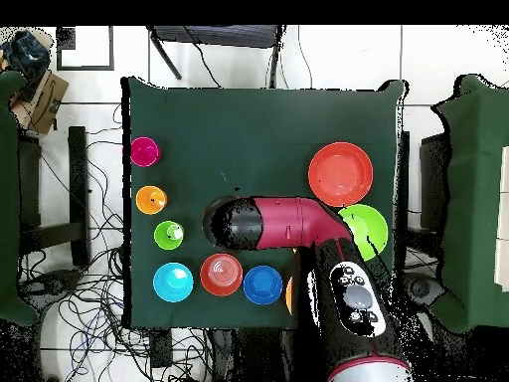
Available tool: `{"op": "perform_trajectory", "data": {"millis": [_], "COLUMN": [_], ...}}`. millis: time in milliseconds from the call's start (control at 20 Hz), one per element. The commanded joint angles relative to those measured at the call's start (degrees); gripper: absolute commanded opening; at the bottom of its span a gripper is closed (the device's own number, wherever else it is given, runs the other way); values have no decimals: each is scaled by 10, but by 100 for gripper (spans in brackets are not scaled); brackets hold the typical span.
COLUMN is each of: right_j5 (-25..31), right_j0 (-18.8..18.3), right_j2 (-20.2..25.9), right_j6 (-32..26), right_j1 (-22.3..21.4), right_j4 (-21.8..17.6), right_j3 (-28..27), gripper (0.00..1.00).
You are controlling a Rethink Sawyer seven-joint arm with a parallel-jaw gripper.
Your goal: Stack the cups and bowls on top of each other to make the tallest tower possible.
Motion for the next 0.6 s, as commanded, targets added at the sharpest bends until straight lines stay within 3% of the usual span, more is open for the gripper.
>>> {"op": "perform_trajectory", "data": {"millis": [50,600], "right_j5": [15,21], "right_j0": [15,39], "right_j2": [44,33], "right_j6": [-32,-10], "right_j1": [15,12], "right_j4": [-38,-32], "right_j3": [27,37], "gripper": [100,100]}}
